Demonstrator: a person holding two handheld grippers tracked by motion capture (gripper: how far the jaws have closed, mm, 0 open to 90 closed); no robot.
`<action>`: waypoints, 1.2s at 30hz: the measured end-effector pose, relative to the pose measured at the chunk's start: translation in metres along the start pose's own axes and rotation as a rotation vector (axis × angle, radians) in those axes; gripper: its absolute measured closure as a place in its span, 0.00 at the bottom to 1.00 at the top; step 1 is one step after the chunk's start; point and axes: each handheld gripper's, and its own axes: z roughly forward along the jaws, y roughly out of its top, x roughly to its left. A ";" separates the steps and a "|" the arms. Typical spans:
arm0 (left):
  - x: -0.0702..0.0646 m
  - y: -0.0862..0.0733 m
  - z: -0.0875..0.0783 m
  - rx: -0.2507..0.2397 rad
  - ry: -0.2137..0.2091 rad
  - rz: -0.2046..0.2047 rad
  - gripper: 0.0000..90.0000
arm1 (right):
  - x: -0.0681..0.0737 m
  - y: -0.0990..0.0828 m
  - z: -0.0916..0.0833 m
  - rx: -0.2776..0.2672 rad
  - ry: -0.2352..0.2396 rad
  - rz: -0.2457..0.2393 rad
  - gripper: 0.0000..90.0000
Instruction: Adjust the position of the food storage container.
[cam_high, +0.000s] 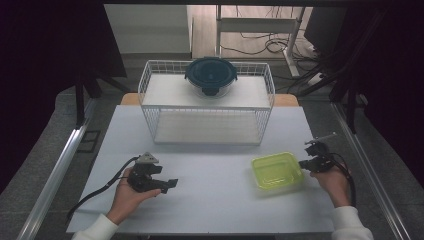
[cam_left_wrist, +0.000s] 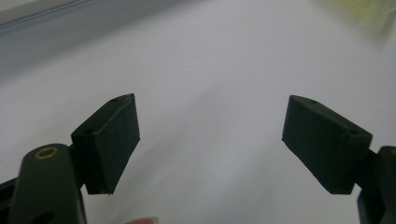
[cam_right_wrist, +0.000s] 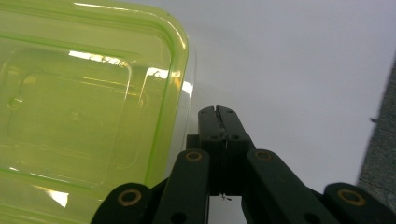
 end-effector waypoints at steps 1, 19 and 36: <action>0.000 0.000 0.000 0.000 0.001 0.001 0.20 | 0.002 0.000 0.001 0.002 0.002 -0.004 0.98; 0.001 0.001 -0.002 -0.001 -0.004 0.008 0.20 | 0.056 0.005 0.007 -0.006 0.081 -0.112 0.99; 0.001 0.001 -0.001 0.004 -0.009 0.005 0.20 | 0.083 0.012 0.009 -0.032 0.107 -0.167 0.99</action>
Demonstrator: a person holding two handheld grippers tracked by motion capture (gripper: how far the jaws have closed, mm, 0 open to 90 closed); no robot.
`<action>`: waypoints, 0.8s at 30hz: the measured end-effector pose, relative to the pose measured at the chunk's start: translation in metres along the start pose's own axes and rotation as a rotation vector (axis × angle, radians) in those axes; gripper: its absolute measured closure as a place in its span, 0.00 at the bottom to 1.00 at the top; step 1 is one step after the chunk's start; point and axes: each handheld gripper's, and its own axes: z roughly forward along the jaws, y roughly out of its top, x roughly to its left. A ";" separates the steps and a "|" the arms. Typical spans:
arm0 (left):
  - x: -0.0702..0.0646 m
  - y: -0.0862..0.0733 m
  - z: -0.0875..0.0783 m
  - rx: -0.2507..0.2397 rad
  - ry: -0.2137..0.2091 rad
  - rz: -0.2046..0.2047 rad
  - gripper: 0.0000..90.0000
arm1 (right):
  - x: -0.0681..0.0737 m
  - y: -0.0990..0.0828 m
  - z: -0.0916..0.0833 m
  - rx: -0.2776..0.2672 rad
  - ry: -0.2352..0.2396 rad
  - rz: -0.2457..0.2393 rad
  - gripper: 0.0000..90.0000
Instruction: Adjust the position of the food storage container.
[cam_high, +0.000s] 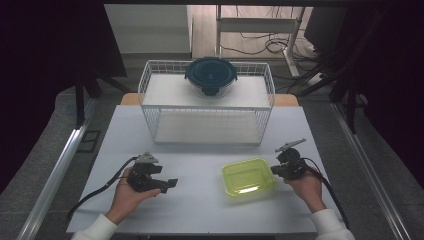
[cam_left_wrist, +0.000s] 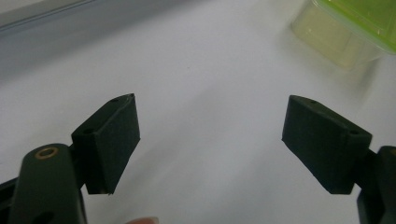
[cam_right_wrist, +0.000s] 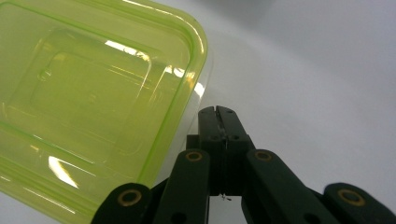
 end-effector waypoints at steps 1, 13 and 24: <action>0.000 0.000 0.000 0.001 -0.001 0.000 0.20 | 0.001 0.000 0.001 -0.002 0.006 0.005 0.99; 0.000 0.000 0.001 0.010 -0.002 0.002 0.20 | 0.020 0.011 0.010 0.004 0.056 -0.034 0.99; 0.001 0.000 0.001 0.009 -0.001 0.005 0.20 | 0.048 0.016 0.019 0.032 0.127 -0.090 0.99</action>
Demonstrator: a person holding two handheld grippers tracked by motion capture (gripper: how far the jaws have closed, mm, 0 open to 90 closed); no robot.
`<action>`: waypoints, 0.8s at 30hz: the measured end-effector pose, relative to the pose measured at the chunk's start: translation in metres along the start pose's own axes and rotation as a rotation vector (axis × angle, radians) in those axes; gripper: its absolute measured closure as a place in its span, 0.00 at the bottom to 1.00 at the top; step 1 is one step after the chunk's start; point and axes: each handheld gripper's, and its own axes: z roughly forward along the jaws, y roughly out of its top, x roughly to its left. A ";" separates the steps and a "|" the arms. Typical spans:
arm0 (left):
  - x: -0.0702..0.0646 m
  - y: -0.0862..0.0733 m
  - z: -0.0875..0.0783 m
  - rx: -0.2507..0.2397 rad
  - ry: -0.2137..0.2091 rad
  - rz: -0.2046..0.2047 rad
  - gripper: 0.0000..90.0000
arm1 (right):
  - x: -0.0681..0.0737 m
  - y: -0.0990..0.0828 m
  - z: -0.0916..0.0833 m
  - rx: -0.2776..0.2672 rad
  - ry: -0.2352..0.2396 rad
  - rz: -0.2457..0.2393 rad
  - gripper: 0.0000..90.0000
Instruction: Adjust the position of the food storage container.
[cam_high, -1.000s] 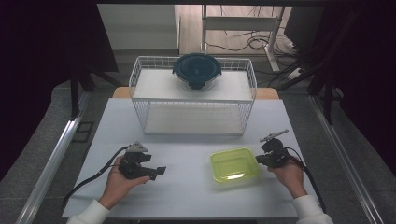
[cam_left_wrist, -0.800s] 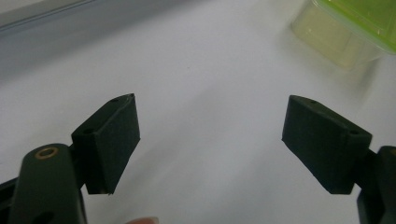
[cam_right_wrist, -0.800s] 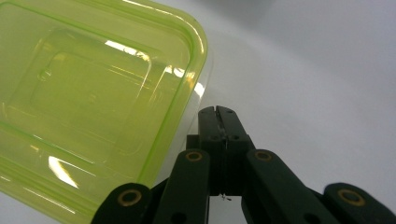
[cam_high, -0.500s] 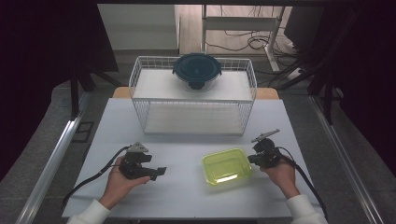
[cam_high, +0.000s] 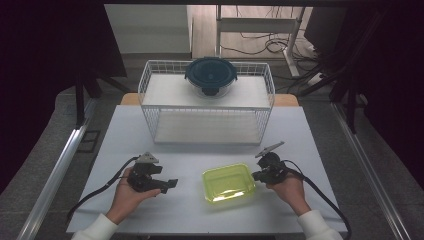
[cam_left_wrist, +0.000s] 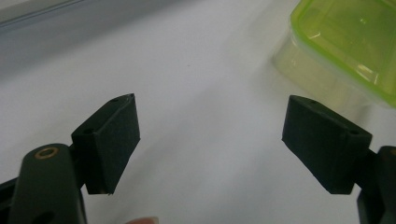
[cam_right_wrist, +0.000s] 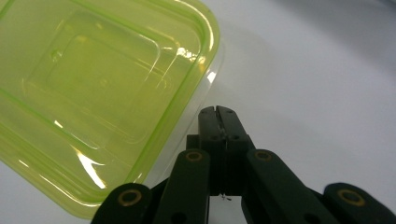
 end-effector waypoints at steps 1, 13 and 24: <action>0.000 0.000 0.000 -0.001 0.001 -0.002 0.20 | 0.006 0.001 0.003 0.005 0.017 -0.015 0.99; 0.002 0.000 -0.003 -0.015 0.002 -0.012 0.20 | 0.034 0.008 0.014 0.018 0.089 -0.083 0.99; 0.002 0.000 -0.003 -0.014 0.005 -0.009 0.20 | 0.049 0.011 0.020 0.013 0.127 -0.114 0.99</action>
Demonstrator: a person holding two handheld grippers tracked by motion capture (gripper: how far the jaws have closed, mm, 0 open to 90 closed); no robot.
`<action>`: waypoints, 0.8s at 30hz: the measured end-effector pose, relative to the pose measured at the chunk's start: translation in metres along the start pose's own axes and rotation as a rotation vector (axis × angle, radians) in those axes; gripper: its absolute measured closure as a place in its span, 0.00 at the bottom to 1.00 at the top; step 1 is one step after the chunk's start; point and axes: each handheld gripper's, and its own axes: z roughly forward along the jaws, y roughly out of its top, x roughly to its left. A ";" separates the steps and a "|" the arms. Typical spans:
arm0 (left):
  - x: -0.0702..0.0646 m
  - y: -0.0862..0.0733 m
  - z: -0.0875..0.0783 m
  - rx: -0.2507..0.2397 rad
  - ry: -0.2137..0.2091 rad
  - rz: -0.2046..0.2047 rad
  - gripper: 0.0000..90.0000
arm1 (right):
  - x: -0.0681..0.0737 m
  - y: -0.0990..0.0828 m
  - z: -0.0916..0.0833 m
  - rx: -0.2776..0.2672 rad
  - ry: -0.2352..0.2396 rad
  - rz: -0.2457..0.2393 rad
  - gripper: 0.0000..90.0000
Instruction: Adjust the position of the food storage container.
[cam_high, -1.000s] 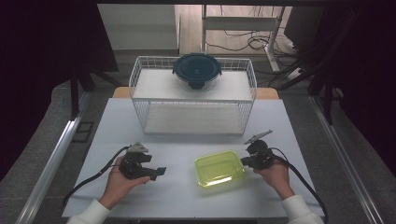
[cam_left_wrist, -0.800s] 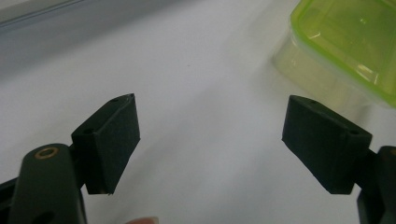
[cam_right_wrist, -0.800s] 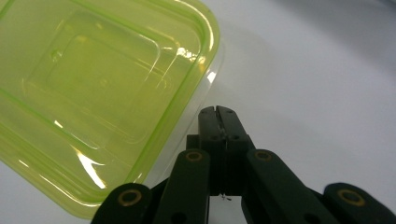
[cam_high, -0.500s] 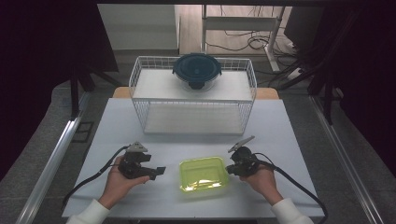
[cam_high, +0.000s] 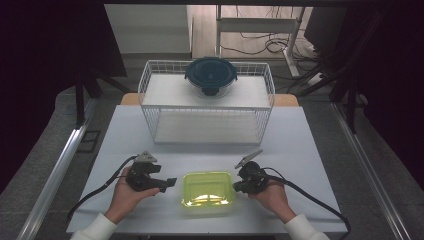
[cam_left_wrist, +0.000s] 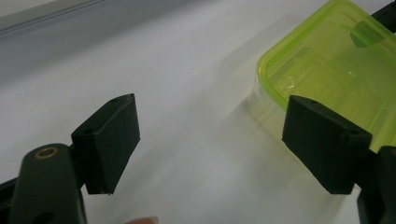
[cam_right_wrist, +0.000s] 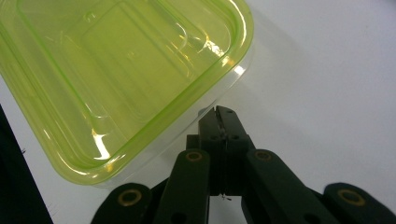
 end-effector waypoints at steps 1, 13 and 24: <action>0.000 0.000 0.000 0.000 0.000 -0.002 0.20 | 0.000 0.000 -0.001 -0.004 -0.002 0.000 0.99; -0.005 -0.005 -0.002 -0.012 0.007 -0.026 0.20 | -0.011 -0.023 -0.043 -0.179 -0.070 0.048 0.98; -0.009 -0.008 -0.013 -0.053 -0.011 -0.035 0.20 | -0.027 -0.051 -0.055 -0.352 0.079 0.225 0.94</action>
